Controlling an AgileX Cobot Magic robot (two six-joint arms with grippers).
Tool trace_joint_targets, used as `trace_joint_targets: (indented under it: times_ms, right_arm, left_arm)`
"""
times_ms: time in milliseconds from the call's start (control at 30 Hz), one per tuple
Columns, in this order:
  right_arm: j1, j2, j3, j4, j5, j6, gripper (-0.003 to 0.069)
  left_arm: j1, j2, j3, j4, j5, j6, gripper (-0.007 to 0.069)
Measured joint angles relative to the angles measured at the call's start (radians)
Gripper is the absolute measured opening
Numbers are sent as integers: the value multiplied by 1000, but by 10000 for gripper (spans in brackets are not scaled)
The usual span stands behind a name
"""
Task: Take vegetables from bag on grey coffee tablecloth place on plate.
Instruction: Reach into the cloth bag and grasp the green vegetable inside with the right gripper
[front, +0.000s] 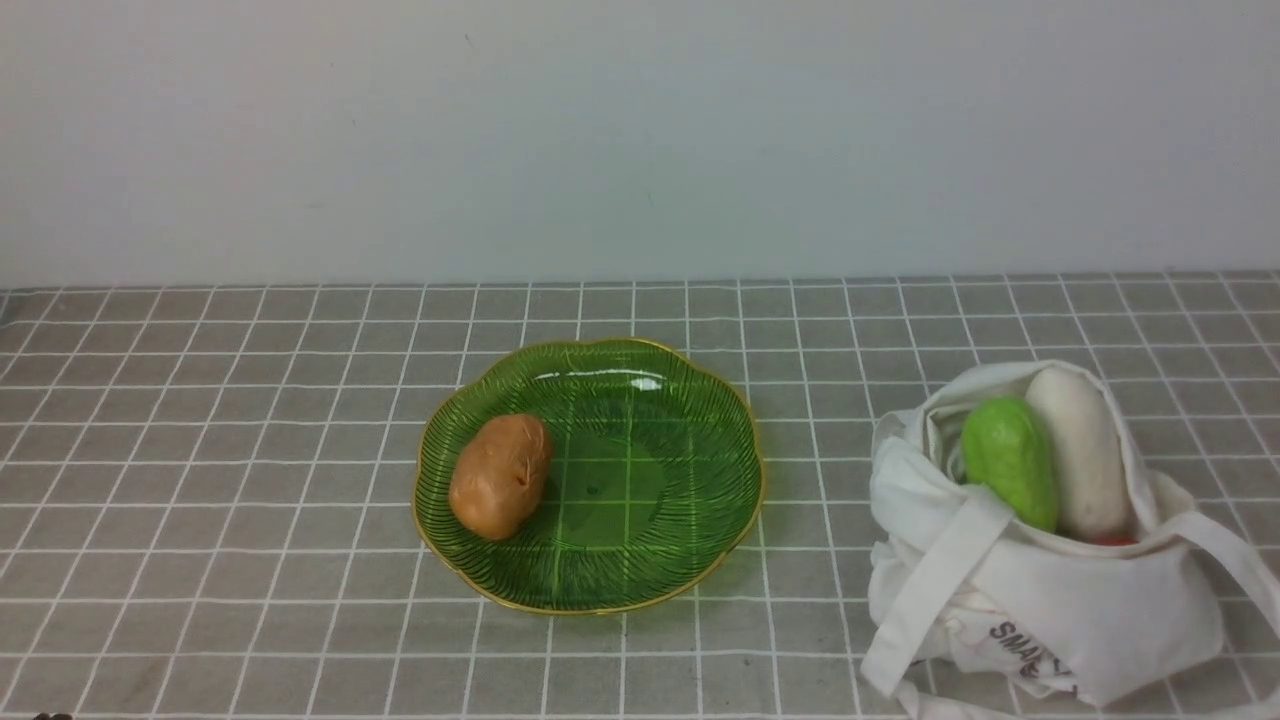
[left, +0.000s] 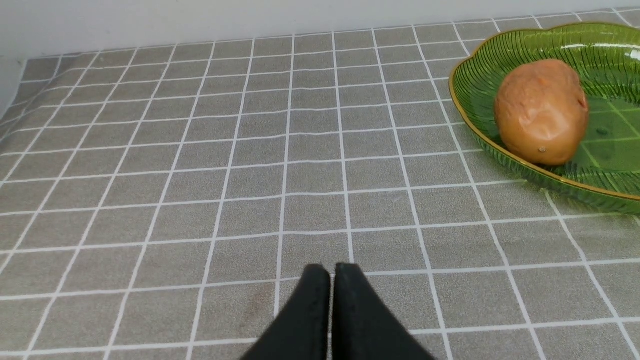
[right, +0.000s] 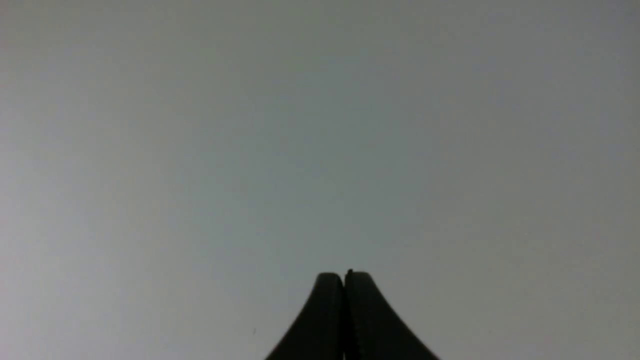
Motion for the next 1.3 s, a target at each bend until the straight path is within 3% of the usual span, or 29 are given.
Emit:
trace_joint_targets:
  times_ms: [133,200,267,400,633,767,933,1000,1033,1067,1200,1300]
  right_arm:
    - [0,215,-268,-208,385,-9,-15]
    - [0,297,-354,-243,533,-30,-15]
    - [0,485,-481,-279,794,-131,-15]
    - [0,758,-630,-268,1050,-322,-15]
    - [5,1088,-759,-138,1111,-467,17]
    - [60,1234,-817,-105,1102,-574,86]
    - [167,1354,-855,-199,1013,-588,228]
    - [204,1388,-858,-248,962,-588,318]
    - [206,1390,-858,-251,957,-588,325]
    - [224,1410,-859,-266,917,-588,393]
    - [232,1461,-862,-269,828,-588,497]
    - [233,1513,-862,-269,812,-588,536]
  left_arm:
    - [0,0,0,0,0,0,-5]
    - [0,0,0,0,0,0,-5]
    - [0,0,0,0,0,0,-5]
    - [0,0,0,0,0,0,-5]
    - [0,0,0,0,0,0,-5]
    - [0,0,0,0,0,0,-5]
    - [0,0,0,0,0,0,-5]
    - [0,0,0,0,0,0,-5]
    - [0,0,0,0,0,0,-5]
    - [0,0,0,0,0,0,-5]
    - [0,0,0,0,0,0,-5]
    - [0,0,0,0,0,0,-5]
